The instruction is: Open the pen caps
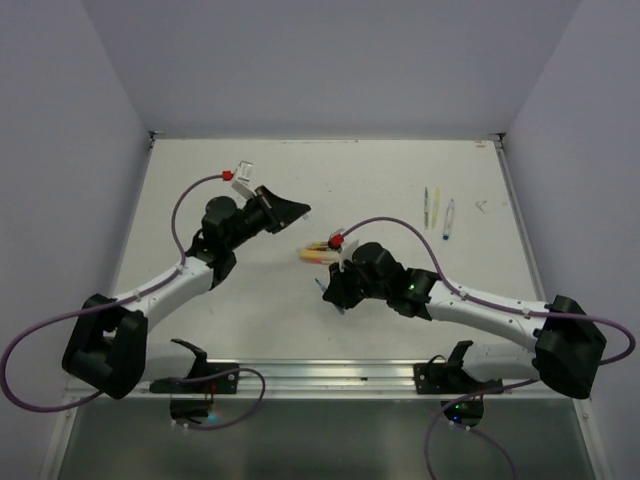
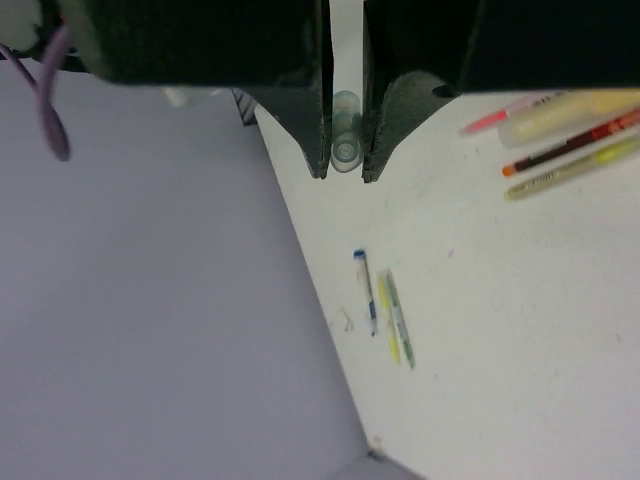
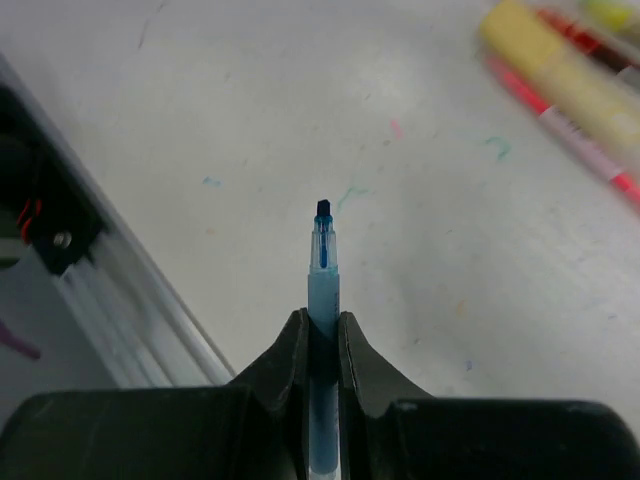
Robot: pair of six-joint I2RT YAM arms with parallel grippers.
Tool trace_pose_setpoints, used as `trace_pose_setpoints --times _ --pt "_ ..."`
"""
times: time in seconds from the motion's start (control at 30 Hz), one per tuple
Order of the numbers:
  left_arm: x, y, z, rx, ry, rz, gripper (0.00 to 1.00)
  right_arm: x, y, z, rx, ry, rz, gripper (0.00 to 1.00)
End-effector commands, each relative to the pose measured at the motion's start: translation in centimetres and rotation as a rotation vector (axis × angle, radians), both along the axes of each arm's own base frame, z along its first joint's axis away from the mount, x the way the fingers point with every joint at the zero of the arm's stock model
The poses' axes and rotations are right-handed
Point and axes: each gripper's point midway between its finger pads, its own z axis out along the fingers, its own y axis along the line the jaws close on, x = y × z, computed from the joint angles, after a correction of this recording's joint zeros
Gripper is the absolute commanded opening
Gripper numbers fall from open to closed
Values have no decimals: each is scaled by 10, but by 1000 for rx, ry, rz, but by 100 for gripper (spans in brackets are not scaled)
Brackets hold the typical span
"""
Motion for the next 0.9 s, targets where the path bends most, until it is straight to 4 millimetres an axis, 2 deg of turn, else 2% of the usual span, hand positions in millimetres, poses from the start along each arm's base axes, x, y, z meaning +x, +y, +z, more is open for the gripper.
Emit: trace_pose_setpoints --times 0.0,0.03,0.07,0.1,0.13,0.17,0.2,0.23,0.27,0.3,0.33,0.37,0.43,0.47,0.5,0.53,0.57,0.6,0.67,0.7,0.8,0.83,0.87 --pt "-15 21 93 -117 -425 19 0 -62 20 2 122 214 231 0" --pt "-19 23 93 -97 -444 8 0 -66 22 6 143 223 250 0" --pt "-15 28 89 -28 -429 21 0 -60 22 11 146 206 225 0" --pt "-3 37 81 34 -391 55 0 -51 20 13 131 177 190 0" --pt "9 43 77 103 -354 86 0 -48 12 6 74 177 158 0" --pt "32 59 56 243 -200 172 0 -29 7 13 37 115 80 0" --pt "46 73 48 370 -178 221 0 -22 -2 10 -15 94 47 0" --pt "58 96 33 491 -116 322 0 -14 -7 14 -34 68 11 0" --pt "60 108 6 602 -29 335 0 2 -12 24 -36 32 -42 0" --pt "68 123 8 669 -28 395 0 21 -26 25 -72 -11 -142 0" --pt "71 135 -2 719 -5 424 0 34 -38 26 -93 -23 -209 0" --pt "76 143 -14 755 15 429 0 60 -59 30 -87 -21 -312 0" --pt "84 170 -37 783 63 447 0 83 -80 31 -55 18 -416 0" --pt "91 177 -42 766 60 454 0 104 -104 31 -52 27 -507 0" --pt "96 200 -45 762 75 505 0 115 -115 33 -55 17 -559 0" --pt "95 214 -56 782 97 545 0 129 -137 33 -101 -26 -661 0" --pt "99 227 -54 784 89 594 0 143 -156 31 -145 -47 -749 0" --pt "99 244 -57 790 111 650 0 150 -170 30 -181 -61 -800 0" --pt "99 263 -64 800 127 711 0 169 -206 22 -254 -67 -933 0" --pt "101 273 -66 801 129 735 0 176 -217 19 -267 -54 -965 0" --pt "106 280 -78 792 163 747 0 190 -260 12 -305 5 -1058 0" --pt "109 286 -89 786 192 748 0 193 -272 11 -314 13 -1086 0" --pt "111 290 -91 772 204 758 0 197 -296 10 -313 28 -1139 0"
